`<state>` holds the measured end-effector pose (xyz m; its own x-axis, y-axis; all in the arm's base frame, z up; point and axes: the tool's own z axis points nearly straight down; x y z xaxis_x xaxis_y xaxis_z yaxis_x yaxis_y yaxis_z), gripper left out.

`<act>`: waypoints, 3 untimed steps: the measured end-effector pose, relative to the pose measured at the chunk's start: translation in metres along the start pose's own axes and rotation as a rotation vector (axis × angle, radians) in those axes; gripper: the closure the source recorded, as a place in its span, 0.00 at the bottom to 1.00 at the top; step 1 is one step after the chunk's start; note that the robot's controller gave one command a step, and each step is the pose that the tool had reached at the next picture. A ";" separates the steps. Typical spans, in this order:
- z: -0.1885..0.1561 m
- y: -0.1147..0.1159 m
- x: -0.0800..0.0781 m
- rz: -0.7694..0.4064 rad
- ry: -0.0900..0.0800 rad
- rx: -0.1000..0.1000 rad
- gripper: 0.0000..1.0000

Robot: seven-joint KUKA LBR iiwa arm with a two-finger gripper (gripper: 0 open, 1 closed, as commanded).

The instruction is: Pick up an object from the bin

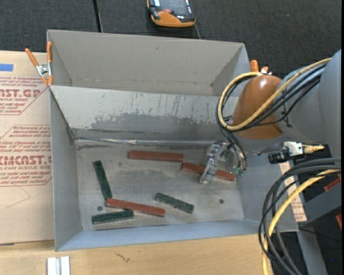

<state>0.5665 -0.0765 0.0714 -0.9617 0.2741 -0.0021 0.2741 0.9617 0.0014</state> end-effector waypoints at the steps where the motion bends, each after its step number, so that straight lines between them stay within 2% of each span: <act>1: -0.003 0.000 0.001 0.000 0.001 0.000 1.00; 3: -0.020 0.000 0.002 0.000 0.005 0.001 1.00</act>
Offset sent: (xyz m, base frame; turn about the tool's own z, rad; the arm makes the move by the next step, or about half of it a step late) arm 0.0000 0.0001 0.0146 0.0000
